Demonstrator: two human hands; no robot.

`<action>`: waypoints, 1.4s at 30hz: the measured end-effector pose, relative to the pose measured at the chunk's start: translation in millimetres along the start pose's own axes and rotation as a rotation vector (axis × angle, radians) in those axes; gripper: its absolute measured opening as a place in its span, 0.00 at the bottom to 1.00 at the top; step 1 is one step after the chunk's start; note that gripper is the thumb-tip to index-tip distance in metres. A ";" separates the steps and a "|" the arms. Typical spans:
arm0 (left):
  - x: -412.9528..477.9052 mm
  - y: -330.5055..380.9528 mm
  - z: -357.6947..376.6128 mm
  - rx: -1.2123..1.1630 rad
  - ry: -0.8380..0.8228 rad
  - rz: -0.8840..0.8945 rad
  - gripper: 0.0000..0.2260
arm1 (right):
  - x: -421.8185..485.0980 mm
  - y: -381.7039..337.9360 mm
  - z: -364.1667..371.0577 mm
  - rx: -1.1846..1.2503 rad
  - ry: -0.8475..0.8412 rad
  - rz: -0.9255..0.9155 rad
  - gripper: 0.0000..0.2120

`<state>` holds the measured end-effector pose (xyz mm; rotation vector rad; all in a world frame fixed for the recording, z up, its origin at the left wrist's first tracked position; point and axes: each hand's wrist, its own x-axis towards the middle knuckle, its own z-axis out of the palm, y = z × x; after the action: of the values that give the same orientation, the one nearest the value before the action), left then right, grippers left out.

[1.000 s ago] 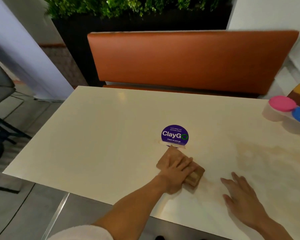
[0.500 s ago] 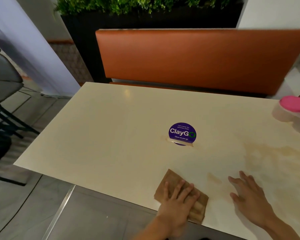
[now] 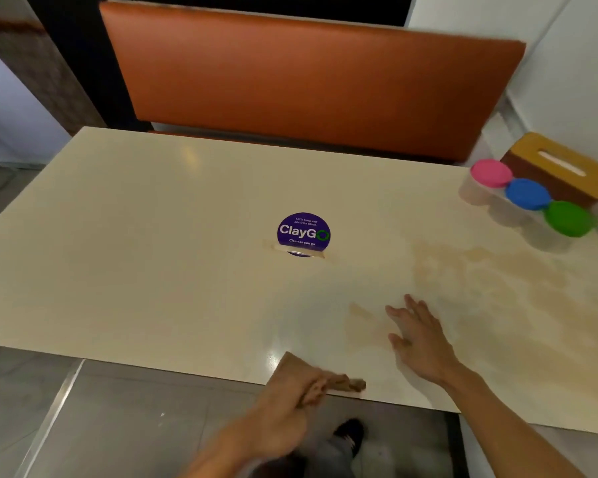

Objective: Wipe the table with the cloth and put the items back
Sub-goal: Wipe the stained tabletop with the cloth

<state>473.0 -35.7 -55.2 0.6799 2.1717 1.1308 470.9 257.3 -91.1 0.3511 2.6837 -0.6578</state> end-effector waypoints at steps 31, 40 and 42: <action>56.4 45.1 125.5 0.655 -0.223 -0.132 0.39 | -23.2 53.2 -11.0 -0.040 0.035 0.105 0.27; 34.4 76.4 76.9 -0.402 -0.039 -0.047 0.18 | -40.3 30.0 -23.8 0.460 0.187 0.082 0.11; 39.1 83.9 50.9 -0.551 0.009 -0.058 0.15 | -50.7 8.1 -34.1 0.759 0.174 0.113 0.08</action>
<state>495.4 60.6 -18.3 0.3613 1.7465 1.6050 510.0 273.0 -46.1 0.7668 2.4301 -1.6595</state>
